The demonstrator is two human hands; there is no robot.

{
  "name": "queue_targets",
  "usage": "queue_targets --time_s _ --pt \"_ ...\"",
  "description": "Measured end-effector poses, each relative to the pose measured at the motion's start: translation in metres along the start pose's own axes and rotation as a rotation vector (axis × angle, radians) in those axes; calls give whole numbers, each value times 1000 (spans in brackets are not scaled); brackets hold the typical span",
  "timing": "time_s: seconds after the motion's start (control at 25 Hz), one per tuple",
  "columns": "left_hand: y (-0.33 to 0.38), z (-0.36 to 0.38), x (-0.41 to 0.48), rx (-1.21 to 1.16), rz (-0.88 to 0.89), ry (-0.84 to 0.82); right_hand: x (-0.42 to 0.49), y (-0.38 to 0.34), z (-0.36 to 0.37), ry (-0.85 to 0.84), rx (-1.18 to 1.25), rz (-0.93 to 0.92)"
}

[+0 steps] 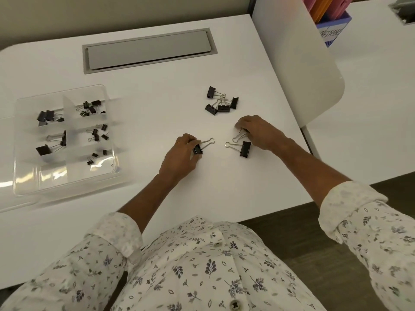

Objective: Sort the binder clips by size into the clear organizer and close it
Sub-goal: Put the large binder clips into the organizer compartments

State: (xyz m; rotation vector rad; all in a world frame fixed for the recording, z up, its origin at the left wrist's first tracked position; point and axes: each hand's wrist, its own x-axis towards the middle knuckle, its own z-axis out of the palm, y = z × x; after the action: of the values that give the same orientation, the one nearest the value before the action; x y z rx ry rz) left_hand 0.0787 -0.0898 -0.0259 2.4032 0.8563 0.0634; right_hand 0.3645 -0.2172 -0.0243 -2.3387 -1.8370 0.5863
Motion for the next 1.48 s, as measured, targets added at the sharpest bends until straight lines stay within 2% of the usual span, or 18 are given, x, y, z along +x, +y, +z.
queue_targets --time_s 0.24,0.32,0.52,0.68,0.84,0.92,1.0,1.12,1.16,1.24,1.32,1.48 --pt "-3 4 -1 -19 -11 27 -23 -17 -16 224 274 306" --pt "-4 6 -2 -26 -11 43 -34 -33 -10 229 309 292" --pt "-5 8 -3 -38 -8 62 -52 -52 22 146 181 301" --pt "-7 9 -3 -50 -15 54 -60 -55 30 115 227 328" --pt "-11 14 -3 -102 -26 63 -73 -56 38 191 207 266" --pt "-10 15 -3 -178 -33 69 -74 -56 41 242 239 305" --pt "-6 10 -6 -333 -108 92 -74 -64 37 290 517 430" --pt "0 -7 -15 -808 -366 25 -74 -90 19 185 1421 561" --pt "0 -12 -20 -1002 -428 -8 -74 -100 16 124 1603 549" --pt "-1 -23 -32 -1275 -497 -53 -73 -117 14 49 1828 541" --pt "-5 -33 -46 -1408 -513 -76 -69 -135 15 13 1987 551" --pt "-24 -56 -74 -1532 -519 -57 -55 -169 19 -45 2049 536"
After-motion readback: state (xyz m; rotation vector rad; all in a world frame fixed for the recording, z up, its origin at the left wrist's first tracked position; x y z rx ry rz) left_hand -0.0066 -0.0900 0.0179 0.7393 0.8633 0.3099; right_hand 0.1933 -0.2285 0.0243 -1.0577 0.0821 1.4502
